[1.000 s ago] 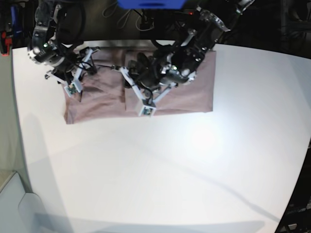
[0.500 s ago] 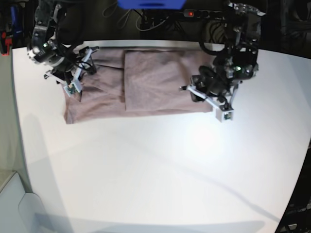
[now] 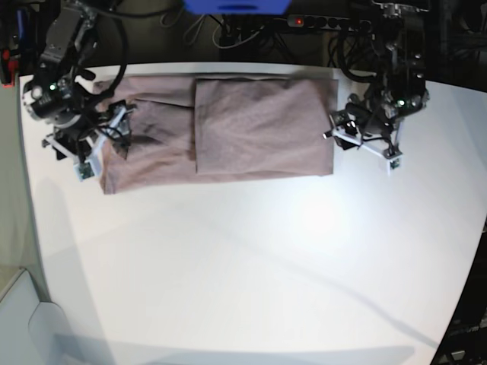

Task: Layout the t-shirt on the table in an organized manner, then fold the t-shirt properly
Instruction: 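Regrasp the strip end with the right gripper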

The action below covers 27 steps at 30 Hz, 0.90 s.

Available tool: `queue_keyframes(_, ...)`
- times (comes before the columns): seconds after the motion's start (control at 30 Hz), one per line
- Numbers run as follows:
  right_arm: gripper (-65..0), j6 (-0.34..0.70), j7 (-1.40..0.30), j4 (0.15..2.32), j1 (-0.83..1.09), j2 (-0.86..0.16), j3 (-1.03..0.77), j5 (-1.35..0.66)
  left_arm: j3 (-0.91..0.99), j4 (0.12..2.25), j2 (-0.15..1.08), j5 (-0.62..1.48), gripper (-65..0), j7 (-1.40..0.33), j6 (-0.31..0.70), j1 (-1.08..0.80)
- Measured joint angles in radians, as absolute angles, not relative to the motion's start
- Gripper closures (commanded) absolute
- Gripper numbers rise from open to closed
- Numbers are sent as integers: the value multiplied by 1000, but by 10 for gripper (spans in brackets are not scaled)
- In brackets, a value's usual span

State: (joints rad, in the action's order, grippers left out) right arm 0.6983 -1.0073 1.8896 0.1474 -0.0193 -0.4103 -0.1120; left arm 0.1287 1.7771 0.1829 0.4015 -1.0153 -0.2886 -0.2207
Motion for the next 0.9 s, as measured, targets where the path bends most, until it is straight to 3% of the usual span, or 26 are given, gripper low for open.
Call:
queue_keyframes(0.47, -481, 699, -1077, 1600, 6, -15, -457, -117, 123, 1768, 183, 401, -318, -960, -289, -221)
queue_keyframes(0.9, -456, 697, -968, 1475, -38, -25, -489, -145, 128, 1742, 183, 396, -318, -948, -289, -218)
